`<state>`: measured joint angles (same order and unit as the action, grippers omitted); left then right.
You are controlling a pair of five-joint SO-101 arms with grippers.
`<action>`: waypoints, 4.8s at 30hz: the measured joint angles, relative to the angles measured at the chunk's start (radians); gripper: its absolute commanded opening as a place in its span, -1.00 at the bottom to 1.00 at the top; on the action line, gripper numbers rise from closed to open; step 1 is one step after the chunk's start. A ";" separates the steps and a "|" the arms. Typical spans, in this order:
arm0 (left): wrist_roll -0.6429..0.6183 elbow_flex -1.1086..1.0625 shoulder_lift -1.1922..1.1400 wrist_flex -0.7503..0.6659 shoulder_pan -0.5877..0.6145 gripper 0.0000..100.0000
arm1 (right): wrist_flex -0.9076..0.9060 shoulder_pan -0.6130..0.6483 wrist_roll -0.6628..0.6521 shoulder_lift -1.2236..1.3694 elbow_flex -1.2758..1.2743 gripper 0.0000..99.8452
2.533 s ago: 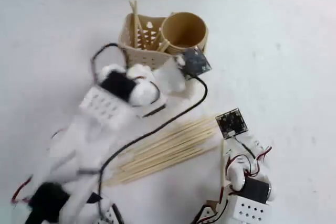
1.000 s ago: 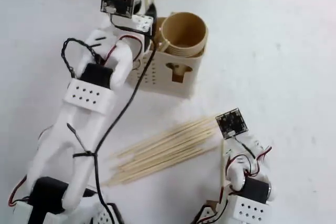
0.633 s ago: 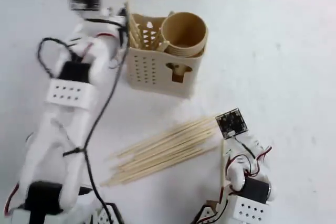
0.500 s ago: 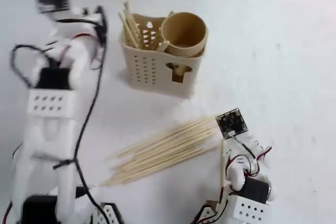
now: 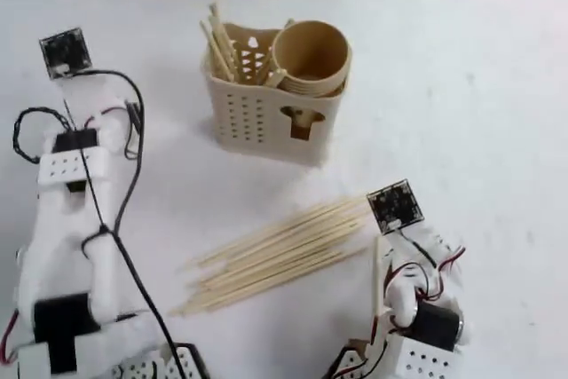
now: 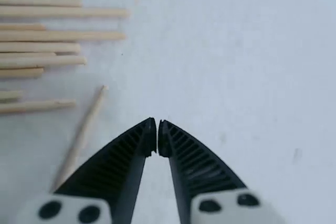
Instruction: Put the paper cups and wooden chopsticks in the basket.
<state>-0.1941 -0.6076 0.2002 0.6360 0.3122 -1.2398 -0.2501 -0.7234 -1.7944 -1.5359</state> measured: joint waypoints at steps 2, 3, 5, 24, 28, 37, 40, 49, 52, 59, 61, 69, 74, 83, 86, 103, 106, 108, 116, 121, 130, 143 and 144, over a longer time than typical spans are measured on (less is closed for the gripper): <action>0.000 0.002 -0.064 -0.038 0.009 -0.77 | -0.002 0.000 0.000 0.005 0.048 -0.70; 0.000 0.002 -0.098 -0.051 0.009 -0.77 | -0.002 0.003 -0.008 0.034 0.074 -0.66; 0.000 0.018 -0.163 -0.063 0.009 -0.77 | -0.003 0.020 -0.038 0.098 0.127 -0.62; 0.000 0.212 -0.466 -0.072 0.028 -0.77 | -0.003 0.677 -0.081 1.126 0.701 -0.74; 0.000 0.213 -0.468 -0.072 0.028 -0.77 | -0.005 0.824 -0.091 1.283 0.801 -0.65; 0.048 0.215 -0.468 -0.072 0.041 -0.77 | 0.023 0.882 -0.295 1.582 0.891 -0.53; 0.055 0.215 -0.468 -0.072 0.041 -0.77 | 0.097 0.882 -0.348 1.619 0.891 -0.53; 0.055 0.215 -0.468 -0.072 0.044 -0.77 | 0.222 0.882 -0.425 1.722 0.893 -0.58; 0.055 0.215 -0.468 -0.072 0.044 -0.77 | 0.224 0.882 -0.425 1.748 0.893 -0.69; 0.055 0.215 -0.468 -0.072 0.044 -0.77 | 0.284 0.882 -0.425 1.818 0.888 -0.81; 0.055 0.215 -0.468 -0.072 0.044 -0.77 | 0.313 0.881 -0.425 1.838 0.888 -0.88; 0.055 0.215 -0.468 -0.072 0.044 -0.77 | 0.353 0.879 -0.342 1.852 0.899 -0.97; 0.055 0.215 -0.468 -0.072 0.044 -0.77 | 0.344 0.864 -0.305 1.846 0.908 -0.97; 0.055 0.215 -0.468 -0.072 0.044 -0.77 | 0.400 0.809 0.048 1.826 0.905 -0.97; 0.055 0.215 -0.468 -0.072 0.044 -0.77 | 0.405 0.809 0.083 1.826 0.907 -0.88; 0.055 0.215 -0.468 -0.072 0.044 -0.77 | 0.410 0.806 -0.043 1.826 0.987 -0.56; 0.055 0.215 -0.468 -0.072 0.044 -0.77 | 0.410 0.809 -0.057 1.832 1.011 -0.56; 0.055 0.215 -0.468 -0.072 0.044 -0.77 | 0.410 0.821 -0.061 1.872 1.034 -0.56; 0.055 0.215 -0.468 -0.072 0.044 -0.77 | 0.410 0.827 -0.063 2.030 1.114 -0.61; 0.055 0.215 -0.468 -0.072 0.044 -0.77 | 0.408 0.825 -0.063 2.041 1.125 -0.98; 0.055 0.215 -0.468 -0.072 0.044 -0.77 | 0.376 0.822 -0.052 2.016 1.142 -0.97; 0.055 0.215 -0.468 -0.072 0.044 -0.77 | 0.316 0.879 0.138 1.412 1.002 -0.97; 0.055 0.215 -0.468 -0.072 0.044 -0.77 | 0.308 0.879 0.153 1.370 1.014 -0.97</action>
<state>-0.1389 -0.3928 -0.2677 0.5639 0.3567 -0.9314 0.6291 -0.5700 -0.4242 -0.5217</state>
